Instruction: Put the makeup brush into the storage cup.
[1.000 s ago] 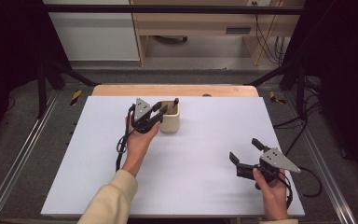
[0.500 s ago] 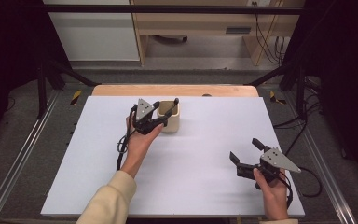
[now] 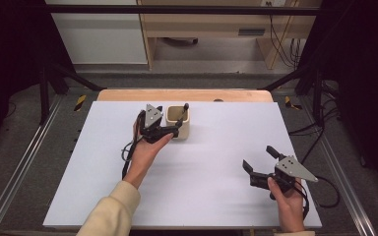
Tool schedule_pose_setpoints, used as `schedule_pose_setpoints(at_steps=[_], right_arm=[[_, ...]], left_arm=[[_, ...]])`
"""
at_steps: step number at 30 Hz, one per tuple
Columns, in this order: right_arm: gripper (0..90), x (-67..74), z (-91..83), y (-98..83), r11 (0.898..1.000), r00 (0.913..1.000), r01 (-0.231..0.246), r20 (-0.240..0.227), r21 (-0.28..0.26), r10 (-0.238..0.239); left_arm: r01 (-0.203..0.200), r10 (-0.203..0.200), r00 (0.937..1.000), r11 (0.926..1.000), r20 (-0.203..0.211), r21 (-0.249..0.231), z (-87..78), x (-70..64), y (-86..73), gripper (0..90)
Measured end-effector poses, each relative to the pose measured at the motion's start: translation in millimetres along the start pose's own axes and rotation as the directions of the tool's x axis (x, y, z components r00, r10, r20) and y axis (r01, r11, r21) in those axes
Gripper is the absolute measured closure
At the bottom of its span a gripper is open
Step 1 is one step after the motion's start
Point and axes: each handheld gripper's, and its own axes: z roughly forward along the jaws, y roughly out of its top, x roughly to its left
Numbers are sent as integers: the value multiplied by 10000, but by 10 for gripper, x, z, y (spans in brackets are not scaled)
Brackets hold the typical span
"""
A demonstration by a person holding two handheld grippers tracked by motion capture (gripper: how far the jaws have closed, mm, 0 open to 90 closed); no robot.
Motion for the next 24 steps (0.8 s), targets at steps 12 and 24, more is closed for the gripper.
schedule_pose_setpoints(at_steps=[12,24], right_arm=[[30,-1,-2,0,10000,10000,-25,-11,-2,25],[30,4,-8,0,10000,10000,-55,23,54,54]], left_arm=[[105,-123,9981,9995,608,306,-65,-38,19,19],[32,-56,9875,9999,1577,153,-273,-118,109,18]])
